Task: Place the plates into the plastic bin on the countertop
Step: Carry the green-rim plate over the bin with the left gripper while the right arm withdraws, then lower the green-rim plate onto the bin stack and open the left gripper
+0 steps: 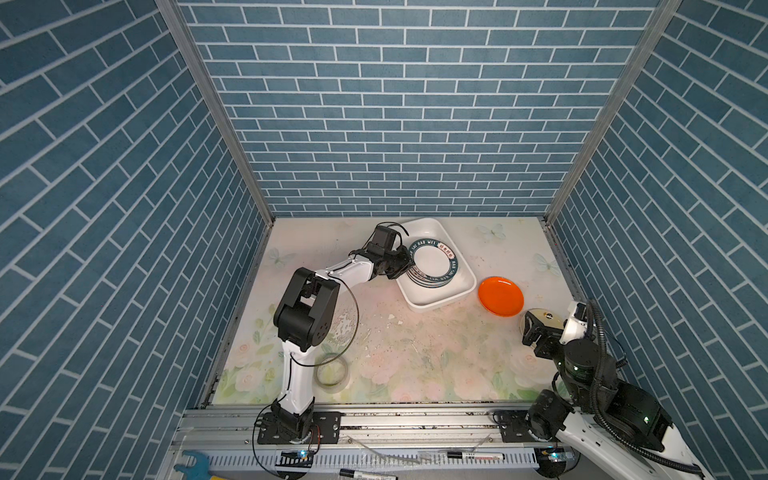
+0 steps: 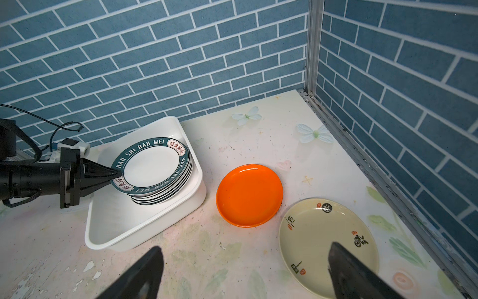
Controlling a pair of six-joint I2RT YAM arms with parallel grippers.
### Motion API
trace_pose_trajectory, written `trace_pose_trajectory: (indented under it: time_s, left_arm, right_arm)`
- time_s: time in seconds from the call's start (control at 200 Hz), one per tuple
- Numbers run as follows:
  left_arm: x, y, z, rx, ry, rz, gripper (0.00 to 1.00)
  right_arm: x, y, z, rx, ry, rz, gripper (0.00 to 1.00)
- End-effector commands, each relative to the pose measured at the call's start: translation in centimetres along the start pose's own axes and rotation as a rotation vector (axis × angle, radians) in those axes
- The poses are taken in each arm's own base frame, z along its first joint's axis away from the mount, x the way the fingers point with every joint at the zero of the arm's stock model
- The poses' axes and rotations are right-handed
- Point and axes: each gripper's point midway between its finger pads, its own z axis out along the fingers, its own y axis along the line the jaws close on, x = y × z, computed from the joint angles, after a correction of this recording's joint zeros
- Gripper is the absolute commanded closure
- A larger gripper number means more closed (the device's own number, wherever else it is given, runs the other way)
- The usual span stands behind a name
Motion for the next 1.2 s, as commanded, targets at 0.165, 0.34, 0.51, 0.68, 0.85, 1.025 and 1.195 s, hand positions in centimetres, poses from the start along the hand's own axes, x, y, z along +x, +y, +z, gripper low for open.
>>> trace_pose_trajectory:
  time_s: [0.165,0.34,0.51,0.68,0.85,1.025,1.195]
  left_arm:
    - [-0.6,-0.7,0.8,0.013,-0.013,0.016,0.90]
    - [-0.5,-0.4,1.0,-0.003,-0.002,0.016,0.77]
    - [-0.5,-0.1,1.0,-0.035,0.005,0.031,0.68]
    - [-0.1,-0.2,1.2,-0.045,0.036,0.033,0.46]
    - [0.0,-0.6,0.6,-0.082,0.056,0.080,0.36]
    - [-0.4,-0.8,-0.7,-0.169,0.070,0.165,0.29]
    - [-0.6,-1.5,-2.4,-0.204,0.066,0.234,0.21]
  right_arm:
    - [-0.6,-0.7,-0.5,0.019,-0.013,0.029,0.02]
    - [-0.6,-0.7,-0.4,0.023,-0.016,0.027,0.02]
    - [-0.4,-0.6,-0.4,0.019,-0.011,0.027,0.01]
    - [-0.4,-0.5,-0.4,0.016,-0.009,0.031,0.01]
    - [-0.2,-0.4,-0.2,0.015,-0.005,0.032,0.02]
    - [-0.1,-0.2,-0.1,0.012,0.000,0.033,0.02]
    - [-0.2,-0.1,0.0,0.008,-0.004,0.038,0.02]
